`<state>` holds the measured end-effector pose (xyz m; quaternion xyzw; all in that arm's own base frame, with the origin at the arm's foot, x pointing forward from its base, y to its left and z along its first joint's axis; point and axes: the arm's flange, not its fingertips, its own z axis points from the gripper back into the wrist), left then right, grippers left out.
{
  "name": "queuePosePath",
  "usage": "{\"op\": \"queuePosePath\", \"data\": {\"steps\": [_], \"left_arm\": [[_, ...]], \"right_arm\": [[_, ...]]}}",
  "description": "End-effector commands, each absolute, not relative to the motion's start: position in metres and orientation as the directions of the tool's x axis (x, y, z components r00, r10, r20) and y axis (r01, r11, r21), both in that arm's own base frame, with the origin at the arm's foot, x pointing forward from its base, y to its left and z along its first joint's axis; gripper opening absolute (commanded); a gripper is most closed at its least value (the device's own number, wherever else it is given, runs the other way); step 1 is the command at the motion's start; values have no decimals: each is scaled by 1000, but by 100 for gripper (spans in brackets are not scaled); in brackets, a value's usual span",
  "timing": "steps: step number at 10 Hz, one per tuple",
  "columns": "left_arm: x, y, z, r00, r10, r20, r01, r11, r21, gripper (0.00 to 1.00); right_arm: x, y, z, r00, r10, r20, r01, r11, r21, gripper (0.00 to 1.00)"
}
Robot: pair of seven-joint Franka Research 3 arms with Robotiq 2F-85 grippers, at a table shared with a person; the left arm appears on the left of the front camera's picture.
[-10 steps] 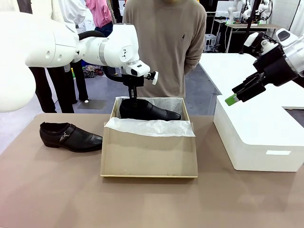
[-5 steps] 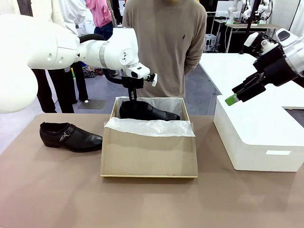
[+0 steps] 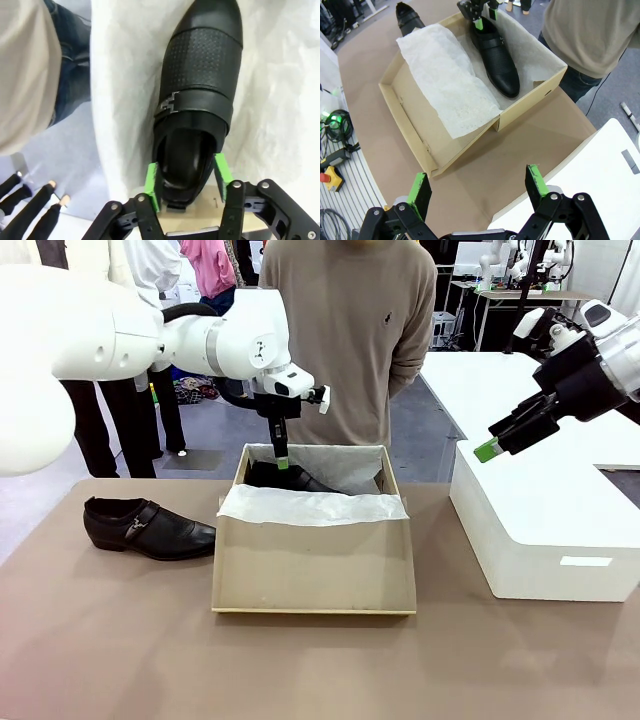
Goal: Pack the shoes into the box.
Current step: Place one shoe of the Shoes into the Shoes Box, then place the other shoe of the Shoes into the Shoes Box.
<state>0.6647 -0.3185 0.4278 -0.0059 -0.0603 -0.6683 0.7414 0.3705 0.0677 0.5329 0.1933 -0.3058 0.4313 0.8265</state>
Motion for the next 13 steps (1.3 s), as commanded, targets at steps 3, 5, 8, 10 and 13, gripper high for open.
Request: {"op": "queuePosePath", "data": {"steps": [3,5,8,10,13], "left_arm": [[658,-308,478,144,-986,81,987,149,55,100],[667,-289,486,159,-984,80,987,160,9,100],[655,-306,479,123,-989,84,989,129,70,100],[655,-306,479,123,-989,84,989,129,70,100],[655,-306,479,123,-989,84,989,129,70,100]], "right_arm": [[374,67,533,425,584,692,-840,540,61,100],[374,67,533,425,584,692,-840,540,61,100],[374,67,533,425,584,692,-840,540,61,100],[374,67,533,425,584,692,-840,540,61,100],[374,67,533,425,584,692,-840,540,61,100]]}}
